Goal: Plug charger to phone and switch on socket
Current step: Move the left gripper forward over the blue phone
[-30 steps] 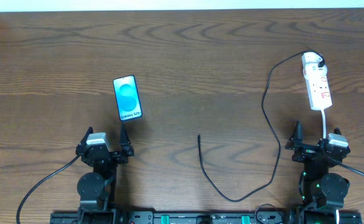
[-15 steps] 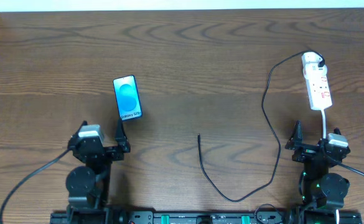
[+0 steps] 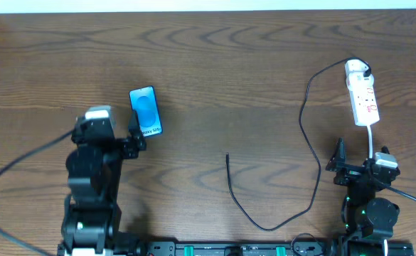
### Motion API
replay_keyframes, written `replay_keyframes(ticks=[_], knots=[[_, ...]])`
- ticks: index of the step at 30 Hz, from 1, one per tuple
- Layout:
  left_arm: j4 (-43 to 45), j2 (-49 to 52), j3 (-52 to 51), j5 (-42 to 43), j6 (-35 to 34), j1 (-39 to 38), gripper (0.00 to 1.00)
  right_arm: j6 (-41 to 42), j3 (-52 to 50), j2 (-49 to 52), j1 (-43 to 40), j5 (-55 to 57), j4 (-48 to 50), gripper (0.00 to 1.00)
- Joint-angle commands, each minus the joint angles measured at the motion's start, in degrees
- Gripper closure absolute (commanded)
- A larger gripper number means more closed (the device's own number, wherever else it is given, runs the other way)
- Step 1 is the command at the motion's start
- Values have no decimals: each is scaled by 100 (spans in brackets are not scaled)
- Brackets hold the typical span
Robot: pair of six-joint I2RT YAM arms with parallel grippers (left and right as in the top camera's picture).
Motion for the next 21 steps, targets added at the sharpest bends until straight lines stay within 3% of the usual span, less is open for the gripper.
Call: replay_keyframes(ticks=[1,21], knots=[[-267,636,688,79,-55,28,11,-87,-9,4,46,-17,-20,1],[-3974,4011,4603,74,-407,28,11,-87,-9,4,46,-17,-20,1]])
